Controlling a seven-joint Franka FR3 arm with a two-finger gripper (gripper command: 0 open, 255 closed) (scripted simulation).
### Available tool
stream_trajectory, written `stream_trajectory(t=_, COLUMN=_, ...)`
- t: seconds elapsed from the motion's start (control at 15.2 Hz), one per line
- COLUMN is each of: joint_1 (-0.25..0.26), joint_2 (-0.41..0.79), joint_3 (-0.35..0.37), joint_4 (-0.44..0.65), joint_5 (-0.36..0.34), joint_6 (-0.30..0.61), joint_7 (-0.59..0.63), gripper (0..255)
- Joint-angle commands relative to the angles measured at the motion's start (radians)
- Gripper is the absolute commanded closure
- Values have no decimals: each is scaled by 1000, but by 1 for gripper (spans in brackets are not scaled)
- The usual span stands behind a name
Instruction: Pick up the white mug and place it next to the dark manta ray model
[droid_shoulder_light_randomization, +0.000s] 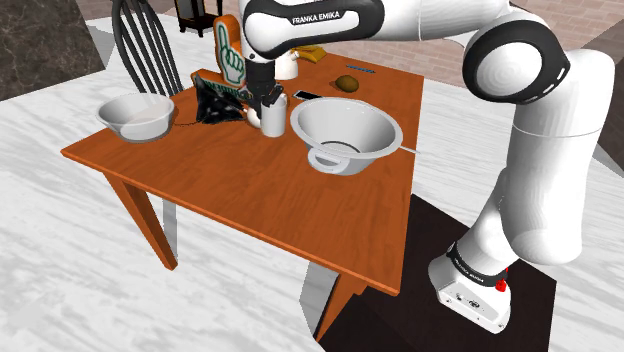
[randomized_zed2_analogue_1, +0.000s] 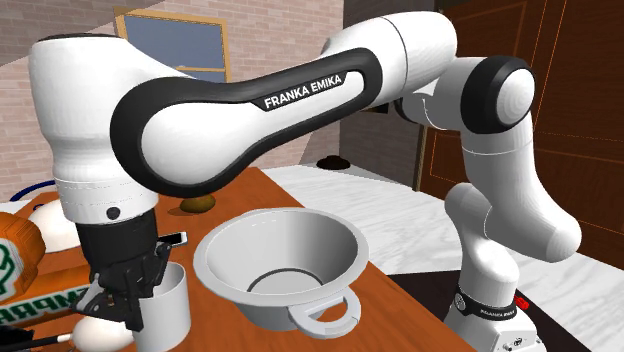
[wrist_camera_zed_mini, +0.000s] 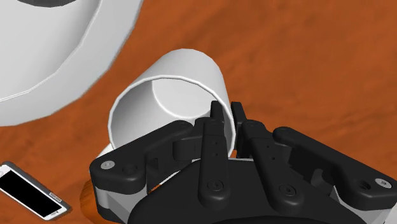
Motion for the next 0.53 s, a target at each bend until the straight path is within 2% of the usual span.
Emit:
stream_trajectory(t=0.0, joint_1=0, joint_2=5, joint_3=0, joint_4=-17, joint_5=0, joint_6=23, joint_7=1, gripper=255)
stream_trajectory(t=0.46, joint_1=0, joint_2=21, joint_3=0, joint_4=-81, joint_5=-1, joint_6=102, joint_7=5, gripper=255)
